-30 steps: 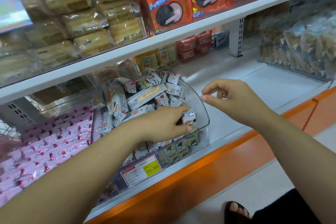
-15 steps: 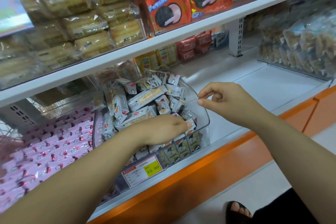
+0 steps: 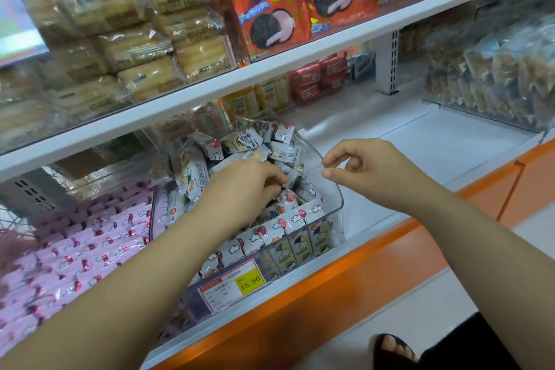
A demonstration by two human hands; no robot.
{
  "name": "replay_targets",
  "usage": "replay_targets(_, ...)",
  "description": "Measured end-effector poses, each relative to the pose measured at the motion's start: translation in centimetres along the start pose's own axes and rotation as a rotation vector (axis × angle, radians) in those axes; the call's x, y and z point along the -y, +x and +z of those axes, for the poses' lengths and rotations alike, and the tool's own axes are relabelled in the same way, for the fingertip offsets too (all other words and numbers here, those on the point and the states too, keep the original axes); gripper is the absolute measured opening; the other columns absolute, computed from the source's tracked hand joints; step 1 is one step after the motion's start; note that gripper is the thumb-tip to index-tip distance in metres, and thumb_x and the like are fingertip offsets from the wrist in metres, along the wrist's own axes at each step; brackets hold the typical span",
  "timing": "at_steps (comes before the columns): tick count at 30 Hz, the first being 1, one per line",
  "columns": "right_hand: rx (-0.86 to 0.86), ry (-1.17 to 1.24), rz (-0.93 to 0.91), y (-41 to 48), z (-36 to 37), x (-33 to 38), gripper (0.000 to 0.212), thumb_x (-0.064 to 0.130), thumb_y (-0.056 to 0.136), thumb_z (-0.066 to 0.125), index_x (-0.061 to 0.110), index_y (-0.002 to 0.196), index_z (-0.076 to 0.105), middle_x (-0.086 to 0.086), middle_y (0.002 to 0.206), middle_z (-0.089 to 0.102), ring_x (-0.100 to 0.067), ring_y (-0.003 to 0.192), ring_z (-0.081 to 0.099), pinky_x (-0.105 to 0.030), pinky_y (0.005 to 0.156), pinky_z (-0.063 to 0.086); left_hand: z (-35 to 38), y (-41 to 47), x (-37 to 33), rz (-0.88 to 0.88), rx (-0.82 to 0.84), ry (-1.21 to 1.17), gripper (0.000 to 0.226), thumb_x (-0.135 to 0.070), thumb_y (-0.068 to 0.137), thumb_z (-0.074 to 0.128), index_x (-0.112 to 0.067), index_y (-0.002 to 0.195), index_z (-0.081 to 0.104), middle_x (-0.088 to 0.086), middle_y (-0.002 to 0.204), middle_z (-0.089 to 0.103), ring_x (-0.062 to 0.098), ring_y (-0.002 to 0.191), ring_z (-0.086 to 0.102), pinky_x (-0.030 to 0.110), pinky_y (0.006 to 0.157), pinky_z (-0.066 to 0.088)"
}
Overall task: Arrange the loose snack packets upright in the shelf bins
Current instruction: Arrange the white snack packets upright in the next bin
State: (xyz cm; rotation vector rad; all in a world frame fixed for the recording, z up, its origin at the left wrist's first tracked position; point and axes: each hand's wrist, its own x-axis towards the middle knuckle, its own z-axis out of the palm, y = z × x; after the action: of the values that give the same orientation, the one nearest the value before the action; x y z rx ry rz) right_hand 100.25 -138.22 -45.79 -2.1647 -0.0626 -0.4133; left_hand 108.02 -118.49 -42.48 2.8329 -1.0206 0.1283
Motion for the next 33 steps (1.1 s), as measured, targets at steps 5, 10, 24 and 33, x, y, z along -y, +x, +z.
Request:
replay_targets(5, 0.056, -0.036, 0.001, -0.1, 0.2, -0.1, 0.007, 0.030, 0.084, 0.068, 0.025, 0.079, 0.070, 0.016, 0.080, 0.063, -0.003, 0.062, 0.053, -0.017, 0.063, 0.043, 0.3, 1.0, 0.1, 0.190, 0.056, 0.401, 0.033, -0.046, 0.093, 0.054, -0.039, 0.125, 0.058, -0.009, 0.124, 0.056, 0.017, 0.116, 0.050, 0.033, 0.095, 0.039)
replay_targets(10, 0.224, -0.152, -0.010, -0.1, 0.5, -0.1, 0.006, 0.034, 0.084, 0.067, 0.031, 0.083, 0.072, 0.009, 0.122, 0.049, -0.003, 0.098, 0.053, -0.019, 0.085, 0.042, 0.9, 1.3, -0.6, 0.222, 0.133, 0.393, 0.030, -0.046, 0.093, 0.052, -0.037, 0.121, 0.060, -0.009, 0.113, 0.053, 0.016, 0.112, 0.050, 0.033, 0.089, 0.033)
replay_targets(24, 0.150, -0.091, 0.007, 0.0, 0.3, 0.0, 0.004, 0.031, 0.084, 0.067, 0.027, 0.084, 0.068, 0.011, 0.113, 0.059, -0.002, 0.090, 0.056, -0.013, 0.080, 0.046, -2.0, -2.5, -0.6, 0.042, -0.388, -0.434, 0.016, -0.028, 0.097, 0.050, -0.032, 0.085, 0.041, 0.003, 0.061, 0.064, 0.017, 0.051, 0.057, 0.031, 0.052, 0.046)
replay_targets(33, -0.031, 0.202, -0.095, 0.1, 0.1, 1.3, 0.042, 0.034, 0.080, 0.070, 0.041, 0.117, 0.052, 0.023, 0.115, 0.060, 0.003, 0.104, 0.057, -0.026, 0.091, 0.049, -0.4, -1.4, -3.0, -0.008, -0.270, -0.779, 0.012, -0.026, 0.097, 0.052, -0.026, 0.087, 0.044, -0.018, 0.081, 0.067, 0.024, 0.071, 0.069, 0.054, 0.071, 0.054)
